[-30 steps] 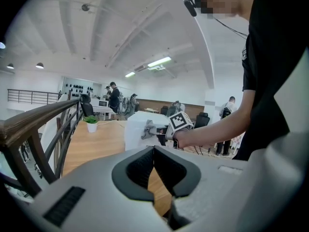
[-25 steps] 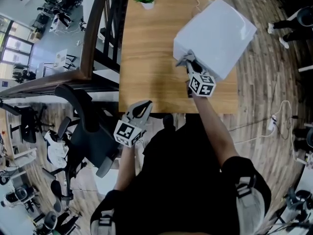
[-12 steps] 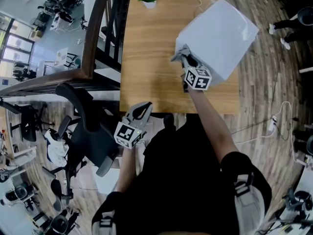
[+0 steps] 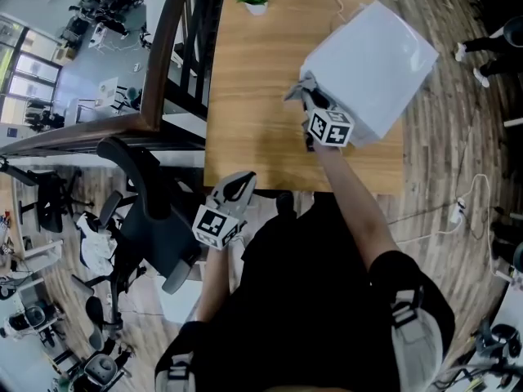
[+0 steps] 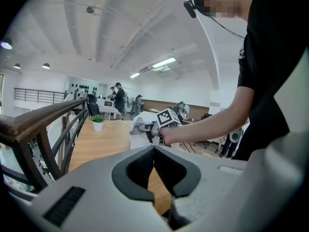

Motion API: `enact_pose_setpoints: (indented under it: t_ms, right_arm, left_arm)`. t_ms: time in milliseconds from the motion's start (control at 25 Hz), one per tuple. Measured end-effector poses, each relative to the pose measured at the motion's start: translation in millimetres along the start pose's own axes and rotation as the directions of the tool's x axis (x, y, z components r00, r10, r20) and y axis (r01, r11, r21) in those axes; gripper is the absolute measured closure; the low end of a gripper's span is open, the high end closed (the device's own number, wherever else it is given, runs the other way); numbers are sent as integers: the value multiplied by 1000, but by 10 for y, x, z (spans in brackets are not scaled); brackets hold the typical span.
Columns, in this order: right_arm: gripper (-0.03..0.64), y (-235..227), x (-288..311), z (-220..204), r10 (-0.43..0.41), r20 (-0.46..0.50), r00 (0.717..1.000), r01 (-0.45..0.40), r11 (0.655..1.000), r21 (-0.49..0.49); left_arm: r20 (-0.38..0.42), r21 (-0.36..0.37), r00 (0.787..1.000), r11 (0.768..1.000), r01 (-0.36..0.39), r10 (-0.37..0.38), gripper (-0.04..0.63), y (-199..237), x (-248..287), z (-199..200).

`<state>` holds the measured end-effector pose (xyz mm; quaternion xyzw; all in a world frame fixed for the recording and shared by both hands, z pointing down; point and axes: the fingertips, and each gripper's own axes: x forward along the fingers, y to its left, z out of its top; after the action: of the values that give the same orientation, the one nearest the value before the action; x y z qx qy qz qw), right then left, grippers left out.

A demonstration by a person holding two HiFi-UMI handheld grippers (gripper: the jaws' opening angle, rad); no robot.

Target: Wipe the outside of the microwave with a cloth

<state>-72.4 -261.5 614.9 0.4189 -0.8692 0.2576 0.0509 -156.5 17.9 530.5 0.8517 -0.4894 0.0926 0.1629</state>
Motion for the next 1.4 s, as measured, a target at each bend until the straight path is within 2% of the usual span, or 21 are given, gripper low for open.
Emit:
enact_pose_setpoints:
  t_ms: [480,760,1400]
  right_arm:
    - [578,48,92,-71,47,-17,999,-46,999,26]
    - [578,-204,98,-372,-6,-63,998,17,984,177]
    - [578,-249,289,-503,-17,-88,996,38,970,242]
  left_arm:
    - [0,-11,1000,1000,-3,3,594,19,29,-26]
    - [-7,-11,1000,1000,2,-2,594,13,29,-29]
    - [-26,-24,999,999,-31,31,594,88,-24,-83]
